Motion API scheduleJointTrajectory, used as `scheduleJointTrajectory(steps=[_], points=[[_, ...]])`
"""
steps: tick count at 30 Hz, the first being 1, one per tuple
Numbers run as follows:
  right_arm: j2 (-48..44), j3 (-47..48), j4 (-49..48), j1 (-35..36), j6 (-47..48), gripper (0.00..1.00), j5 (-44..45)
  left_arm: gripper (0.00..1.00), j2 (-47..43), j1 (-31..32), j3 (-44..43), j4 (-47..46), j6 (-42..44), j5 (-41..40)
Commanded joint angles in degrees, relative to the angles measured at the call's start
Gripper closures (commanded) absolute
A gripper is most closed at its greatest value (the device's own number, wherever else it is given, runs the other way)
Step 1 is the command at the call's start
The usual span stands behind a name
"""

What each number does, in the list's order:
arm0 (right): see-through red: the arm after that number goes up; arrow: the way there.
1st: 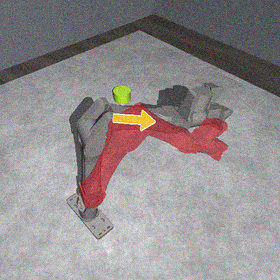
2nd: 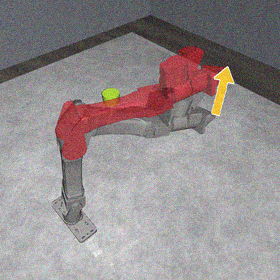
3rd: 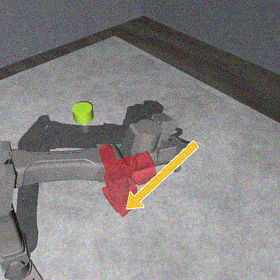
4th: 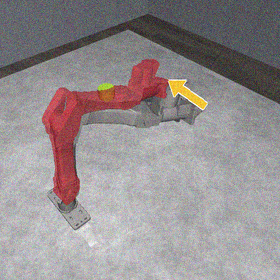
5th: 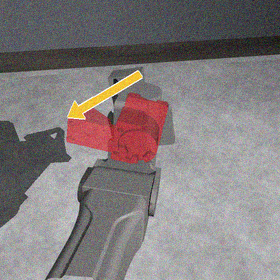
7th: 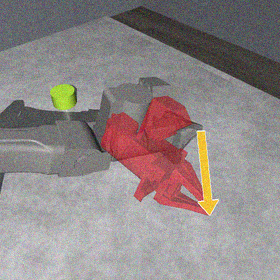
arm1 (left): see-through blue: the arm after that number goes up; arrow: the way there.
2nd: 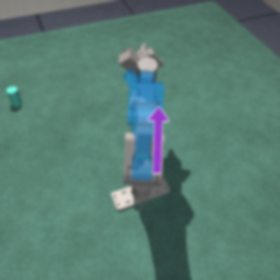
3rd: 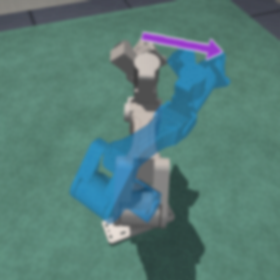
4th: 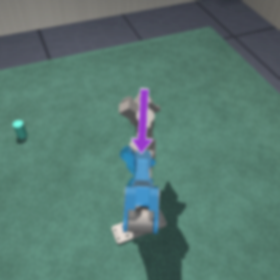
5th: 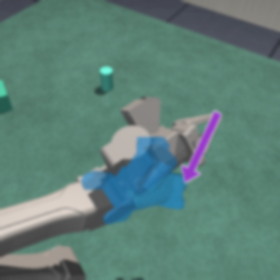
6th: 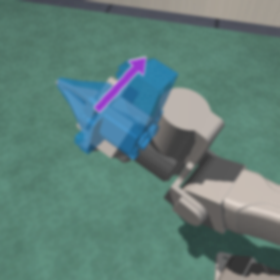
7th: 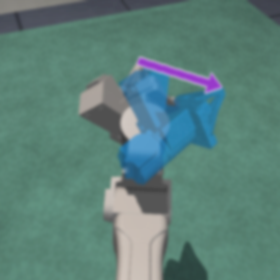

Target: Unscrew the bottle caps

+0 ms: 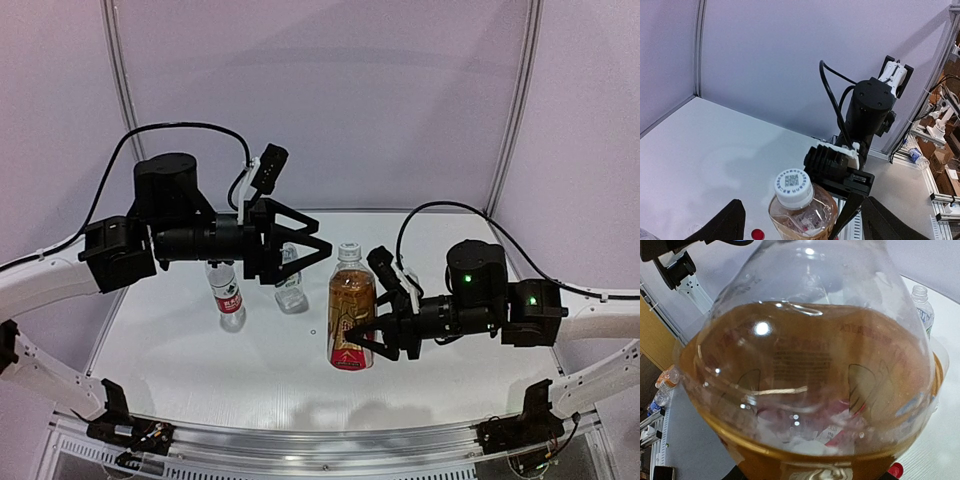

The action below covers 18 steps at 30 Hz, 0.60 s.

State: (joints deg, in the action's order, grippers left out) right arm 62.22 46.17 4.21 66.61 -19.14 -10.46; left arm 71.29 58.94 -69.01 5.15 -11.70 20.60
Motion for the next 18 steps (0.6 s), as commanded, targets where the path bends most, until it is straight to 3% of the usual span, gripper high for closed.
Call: scheduleJointTrajectory(steps=[1, 8, 18], points=[[0.25, 1.07, 1.59, 1.02, 1.2, 0.47, -0.37, 0.22, 2.22, -0.27, -2.67, -0.07, -1.66, 0.44], [-0.14, 0.85, 1.25, 1.16, 1.38, 0.47, -0.45, 0.23, 7.02, -0.3, -6.11, 1.66, -1.48, 1.11], [-0.9, 0.45, 1.07, 1.28, 1.5, 0.47, 0.04, 0.4, 9.84, -0.25, -6.9, 1.45, -1.79, 3.24]])
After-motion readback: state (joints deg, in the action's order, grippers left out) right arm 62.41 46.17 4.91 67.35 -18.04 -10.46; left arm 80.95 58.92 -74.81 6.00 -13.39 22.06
